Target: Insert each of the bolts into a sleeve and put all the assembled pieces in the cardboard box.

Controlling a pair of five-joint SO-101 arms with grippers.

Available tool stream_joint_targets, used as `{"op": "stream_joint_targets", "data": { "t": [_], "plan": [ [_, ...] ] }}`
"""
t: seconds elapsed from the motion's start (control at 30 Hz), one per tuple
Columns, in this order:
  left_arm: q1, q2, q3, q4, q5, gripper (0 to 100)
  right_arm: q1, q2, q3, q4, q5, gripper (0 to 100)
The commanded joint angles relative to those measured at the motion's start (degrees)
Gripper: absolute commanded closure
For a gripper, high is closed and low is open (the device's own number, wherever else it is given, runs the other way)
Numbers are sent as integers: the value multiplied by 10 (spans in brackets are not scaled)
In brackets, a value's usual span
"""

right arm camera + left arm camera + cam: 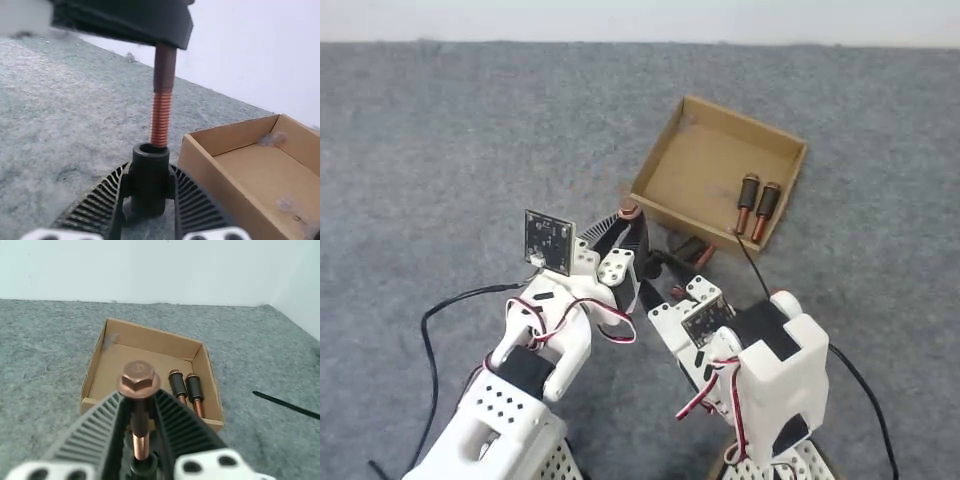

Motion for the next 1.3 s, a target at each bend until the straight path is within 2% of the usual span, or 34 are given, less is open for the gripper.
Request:
{"op": "stream_joint_targets", "data": {
  "t": [0.0, 0.3, 1.2, 1.27],
  "plan": [
    [9, -4, 2, -4, -1, 988, 10, -22, -24, -9, -7, 992],
    [45, -4, 0, 38, -1, 988, 34, -28, -32, -10, -7, 992],
    [41, 0, 36, 33, -1, 985, 30, -29, -15, -30, -5, 992],
    [41, 0, 51, 11, -1, 985, 30, -29, -15, -30, -5, 992]
  ]
}}
